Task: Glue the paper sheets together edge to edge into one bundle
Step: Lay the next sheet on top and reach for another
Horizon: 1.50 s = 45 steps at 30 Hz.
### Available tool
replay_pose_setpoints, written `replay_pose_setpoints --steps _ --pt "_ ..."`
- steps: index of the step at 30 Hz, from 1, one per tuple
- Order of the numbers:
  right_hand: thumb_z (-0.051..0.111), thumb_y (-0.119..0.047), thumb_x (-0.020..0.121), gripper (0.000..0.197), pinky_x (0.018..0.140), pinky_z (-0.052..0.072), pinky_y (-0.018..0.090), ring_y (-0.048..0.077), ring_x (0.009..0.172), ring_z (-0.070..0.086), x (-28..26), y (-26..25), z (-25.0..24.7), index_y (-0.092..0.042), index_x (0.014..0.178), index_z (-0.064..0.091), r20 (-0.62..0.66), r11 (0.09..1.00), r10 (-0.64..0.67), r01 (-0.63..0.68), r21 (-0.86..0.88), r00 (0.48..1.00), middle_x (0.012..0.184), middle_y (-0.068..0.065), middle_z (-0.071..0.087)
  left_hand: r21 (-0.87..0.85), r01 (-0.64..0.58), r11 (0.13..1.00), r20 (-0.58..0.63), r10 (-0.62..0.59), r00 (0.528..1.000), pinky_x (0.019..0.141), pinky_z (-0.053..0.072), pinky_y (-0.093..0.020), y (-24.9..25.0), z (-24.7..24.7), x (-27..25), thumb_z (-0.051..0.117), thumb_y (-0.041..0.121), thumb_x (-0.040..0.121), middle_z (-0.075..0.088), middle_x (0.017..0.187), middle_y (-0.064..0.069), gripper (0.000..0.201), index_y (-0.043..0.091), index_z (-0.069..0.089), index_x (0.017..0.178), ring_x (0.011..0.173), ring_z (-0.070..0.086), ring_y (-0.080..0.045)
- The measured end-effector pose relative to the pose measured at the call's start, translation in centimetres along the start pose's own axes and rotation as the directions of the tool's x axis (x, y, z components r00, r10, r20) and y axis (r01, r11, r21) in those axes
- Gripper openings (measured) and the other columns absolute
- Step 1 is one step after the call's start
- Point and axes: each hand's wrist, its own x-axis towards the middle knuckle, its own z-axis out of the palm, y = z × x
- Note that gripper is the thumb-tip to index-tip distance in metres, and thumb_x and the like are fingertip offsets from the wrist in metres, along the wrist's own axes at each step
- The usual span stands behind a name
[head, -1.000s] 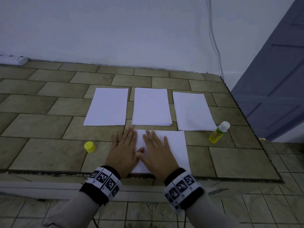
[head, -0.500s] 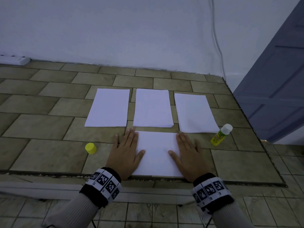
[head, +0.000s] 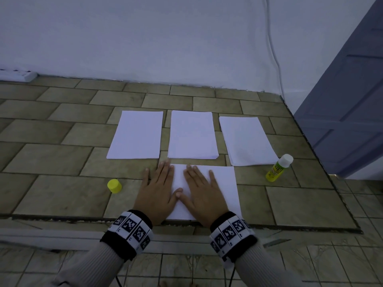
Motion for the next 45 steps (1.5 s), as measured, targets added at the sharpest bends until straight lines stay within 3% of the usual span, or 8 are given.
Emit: replay_pose_setpoints --steps 9,20,24,28,32,35,38,45 --pt "-0.026 -0.071 0.074 0.099 0.117 -0.011 0.037 0.008 0.147 -0.007 -2.7 6.4 -1.1 -0.017 0.153 -0.002 -0.073 0.978 0.193 -0.198 -0.067 0.979 0.161 -0.004 -0.004 0.012 0.017 1.000 -0.008 -0.017 1.000 0.116 0.015 -0.054 0.2 -0.2 0.0 -0.004 0.061 0.096 0.027 0.157 -0.015 0.087 0.001 0.030 0.149 0.147 0.023 -0.026" --pt "-0.007 -0.067 0.090 0.089 0.114 -0.003 0.053 0.020 0.146 0.019 0.0 0.0 -0.3 -0.009 0.150 0.025 -0.006 0.997 0.069 -0.069 -0.033 0.998 0.157 0.008 0.023 0.020 0.048 0.999 0.038 -0.049 0.998 0.112 0.026 -0.057 -0.6 -0.6 -0.4 0.005 0.060 0.098 0.038 0.151 -0.019 0.086 -0.004 0.040 0.143 0.142 0.033 -0.030" --pt "0.004 -0.061 0.097 0.078 0.112 0.022 0.055 0.019 0.139 0.038 0.2 -0.5 0.0 -0.010 0.142 0.043 0.014 0.996 0.077 -0.077 -0.049 0.997 0.149 0.006 0.041 0.009 0.048 0.999 0.050 -0.048 0.998 0.112 0.027 -0.057 -0.7 -0.6 -0.5 0.002 0.060 0.097 0.037 0.151 -0.019 0.087 -0.003 0.039 0.144 0.143 0.031 -0.030" --pt "-0.019 -0.069 0.079 0.096 0.117 -0.006 0.043 0.012 0.148 0.001 -1.2 3.4 -0.7 -0.015 0.153 0.007 -0.032 0.989 0.136 -0.137 -0.048 0.990 0.161 -0.001 0.004 0.006 0.054 0.998 0.036 -0.055 0.998 0.114 0.024 -0.056 -0.6 -0.6 -0.4 0.002 0.061 0.096 0.033 0.154 -0.017 0.086 -0.001 0.034 0.147 0.145 0.026 -0.028" --pt "-0.030 -0.074 0.068 0.107 0.118 -0.007 0.036 0.009 0.147 -0.007 -3.0 6.3 -1.6 -0.016 0.153 0.000 -0.015 0.975 0.220 -0.221 -0.033 0.975 0.161 -0.002 -0.003 0.010 0.046 0.999 0.049 -0.046 0.998 0.114 0.025 -0.056 -0.6 -0.5 -0.4 0.002 0.061 0.097 0.033 0.154 -0.018 0.087 -0.001 0.035 0.147 0.145 0.028 -0.029" --pt "-0.004 -0.071 0.085 0.090 0.120 0.009 0.033 0.013 0.147 0.012 -3.7 6.4 -3.8 -0.014 0.152 0.015 0.007 0.973 0.226 -0.226 0.053 0.974 0.159 0.001 0.017 0.003 0.032 0.999 0.050 -0.032 0.998 0.115 0.023 -0.057 -0.6 -0.5 -0.3 0.000 0.064 0.096 0.029 0.156 -0.018 0.089 -0.002 0.032 0.147 0.146 0.025 -0.029" --pt "0.039 -0.037 0.101 0.049 0.110 0.026 0.025 0.015 0.134 0.039 -3.6 5.5 -6.8 -0.017 0.145 0.034 0.002 0.975 0.150 -0.149 0.166 0.989 0.146 0.001 0.044 0.004 0.024 1.000 0.050 -0.024 0.998 0.114 0.022 -0.058 -0.5 -0.7 -0.4 0.002 0.070 0.094 0.028 0.156 -0.018 0.095 -0.003 0.031 0.147 0.146 0.024 -0.030" --pt "0.047 -0.021 0.097 0.047 0.104 0.038 0.036 0.023 0.127 0.041 0.2 5.3 -7.2 -0.011 0.141 0.032 0.175 0.999 0.030 -0.033 0.011 0.984 0.141 0.009 0.040 0.018 0.017 1.000 0.120 -0.019 0.993 0.120 -0.003 -0.053 -0.4 -1.3 -0.6 -0.013 0.090 0.070 -0.011 0.160 -0.011 0.119 0.004 -0.004 0.152 0.147 -0.014 -0.022"
